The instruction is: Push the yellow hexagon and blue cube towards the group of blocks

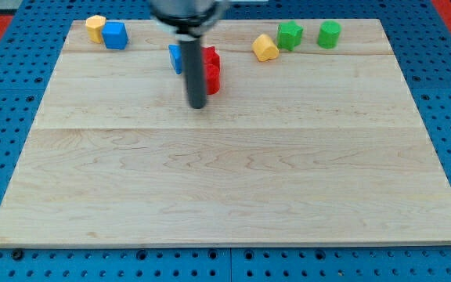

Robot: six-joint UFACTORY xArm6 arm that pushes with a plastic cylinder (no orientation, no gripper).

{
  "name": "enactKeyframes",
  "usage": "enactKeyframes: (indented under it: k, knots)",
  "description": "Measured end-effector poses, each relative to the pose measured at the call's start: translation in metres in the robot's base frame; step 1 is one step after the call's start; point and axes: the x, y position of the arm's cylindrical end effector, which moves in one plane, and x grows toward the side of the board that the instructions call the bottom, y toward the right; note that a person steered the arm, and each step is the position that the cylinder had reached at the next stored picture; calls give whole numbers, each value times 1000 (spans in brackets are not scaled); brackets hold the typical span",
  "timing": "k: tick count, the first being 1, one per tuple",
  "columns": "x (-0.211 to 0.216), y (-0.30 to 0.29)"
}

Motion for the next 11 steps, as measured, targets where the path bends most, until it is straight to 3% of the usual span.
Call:
enactKeyframes:
  k: [3, 4, 5, 6, 7, 8, 10, 11]
  knots:
    - [-34, -27]
    - [-2, -73]
    - [-24, -159]
    - [-74, -232]
    - [-137, -265]
    - [-197, -265]
    - [-147, -164]
    - [-147, -132]
